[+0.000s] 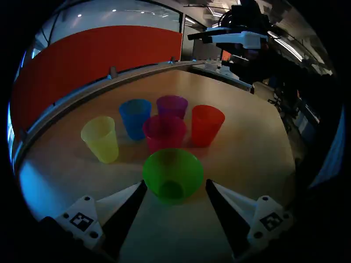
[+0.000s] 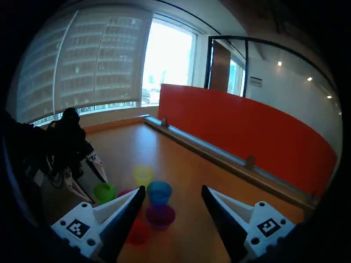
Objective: Pour water
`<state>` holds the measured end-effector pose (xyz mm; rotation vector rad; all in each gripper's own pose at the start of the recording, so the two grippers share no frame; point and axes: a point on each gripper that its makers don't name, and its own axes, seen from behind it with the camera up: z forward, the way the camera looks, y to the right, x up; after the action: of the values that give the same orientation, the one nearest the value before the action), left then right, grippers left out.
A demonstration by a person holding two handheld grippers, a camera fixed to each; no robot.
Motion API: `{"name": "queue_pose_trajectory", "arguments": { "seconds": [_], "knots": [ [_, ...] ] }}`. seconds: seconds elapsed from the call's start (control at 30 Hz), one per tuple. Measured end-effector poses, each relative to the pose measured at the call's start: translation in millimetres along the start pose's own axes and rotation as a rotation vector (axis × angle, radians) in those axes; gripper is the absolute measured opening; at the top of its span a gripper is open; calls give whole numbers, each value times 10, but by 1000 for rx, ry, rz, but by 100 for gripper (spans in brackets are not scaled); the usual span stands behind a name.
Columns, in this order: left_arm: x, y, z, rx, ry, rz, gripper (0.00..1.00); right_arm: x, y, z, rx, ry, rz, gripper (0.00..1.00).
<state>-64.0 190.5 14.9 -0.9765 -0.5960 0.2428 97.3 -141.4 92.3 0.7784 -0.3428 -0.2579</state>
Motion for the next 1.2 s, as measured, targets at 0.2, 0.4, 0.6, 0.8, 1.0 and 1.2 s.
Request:
{"name": "queue_pose_trajectory", "arguments": {
  "seconds": [0.2, 0.4, 0.6, 0.8, 1.0, 1.2],
  "knots": [
    [-7, -38, 66, 6, -6, 11, 100, -21, 28, 38, -2, -5, 3, 99],
    [48, -22, 111, -6, 6, 7, 99, -32, 48, 79, -1, -8, 10, 100],
    [91, -3, 109, -13, 13, 6, 99, -49, 59, 93, -2, -9, 9, 100],
    [95, 4, 117, -7, 16, 14, 88, -61, 71, 79, -6, -9, 10, 100],
    [98, -4, 111, 5, 10, 17, 88, -63, 73, 80, -8, -10, 8, 99],
    [159, -70, 54, 19, 40, -6, 87, -57, 54, 98, -1, -10, 6, 99]
  ]
}}
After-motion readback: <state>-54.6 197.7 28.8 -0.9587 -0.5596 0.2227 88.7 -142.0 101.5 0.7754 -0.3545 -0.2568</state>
